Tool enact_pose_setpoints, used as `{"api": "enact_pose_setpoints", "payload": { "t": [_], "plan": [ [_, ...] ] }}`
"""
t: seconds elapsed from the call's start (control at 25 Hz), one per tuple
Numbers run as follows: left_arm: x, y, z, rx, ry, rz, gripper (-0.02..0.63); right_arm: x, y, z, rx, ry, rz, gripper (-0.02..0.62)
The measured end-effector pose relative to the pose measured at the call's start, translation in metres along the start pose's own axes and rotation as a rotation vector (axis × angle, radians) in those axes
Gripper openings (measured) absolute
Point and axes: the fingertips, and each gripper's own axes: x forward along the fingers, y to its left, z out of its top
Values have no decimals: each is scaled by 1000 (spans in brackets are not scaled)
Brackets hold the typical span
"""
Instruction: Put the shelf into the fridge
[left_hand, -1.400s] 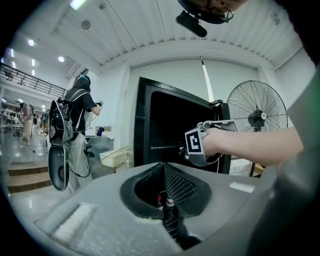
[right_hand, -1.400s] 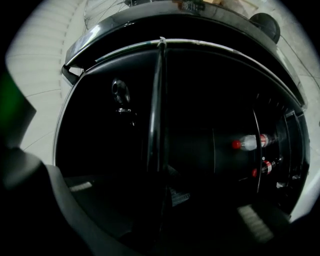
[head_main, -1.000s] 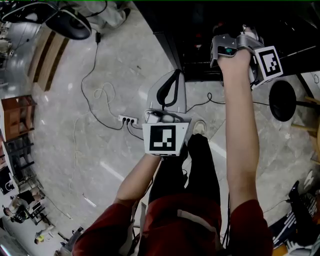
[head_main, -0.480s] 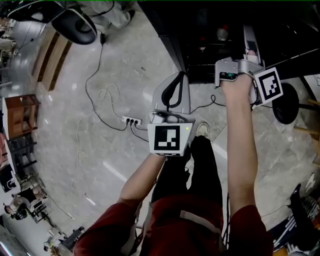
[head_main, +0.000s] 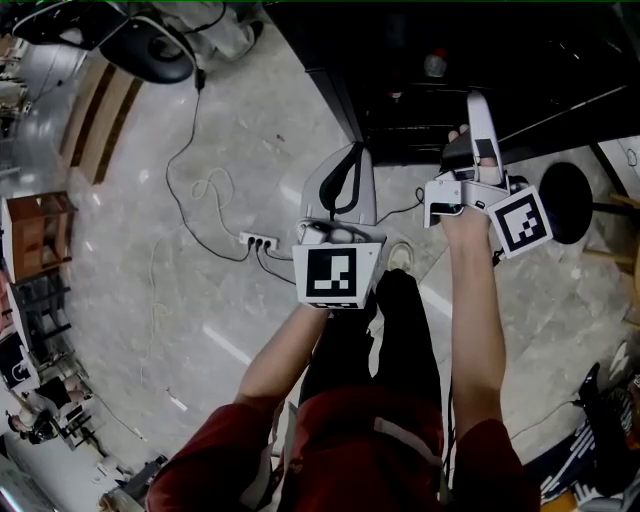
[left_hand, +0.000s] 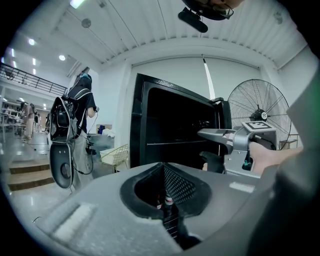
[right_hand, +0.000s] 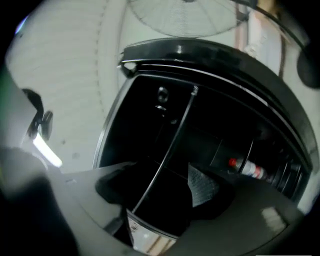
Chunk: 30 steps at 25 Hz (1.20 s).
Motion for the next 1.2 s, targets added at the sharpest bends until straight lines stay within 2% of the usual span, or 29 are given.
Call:
{"api": "enact_pose_setpoints", "payload": {
  "t": [0.2,0.32,0.52,0.64,0.72,0.88,1.2],
  "plan": [
    [1,0,-1,10,-6,8,6,-13,23,3,-389,55,-29,290],
    [1,-2,2,10,-5,10,6,-16,31,2,-579,78,-50,286],
    [2,-4,5,16,-8,13,6,-19,33,-3,-866,115,-89,213],
    [3,-5,5,19,-4,17,6,-17,27,0,-923,118,-149,61],
    [6,-7,5,30,1,12,6,-16,25,4,-930,99,-174,2],
    [8,-15,8,60,-1,-3,6,-12,21,3,-950,111,-185,-2],
    [11,-9,8,54,5,21,6,5,9,-1,-951,152,-193,-2]
  ]
}}
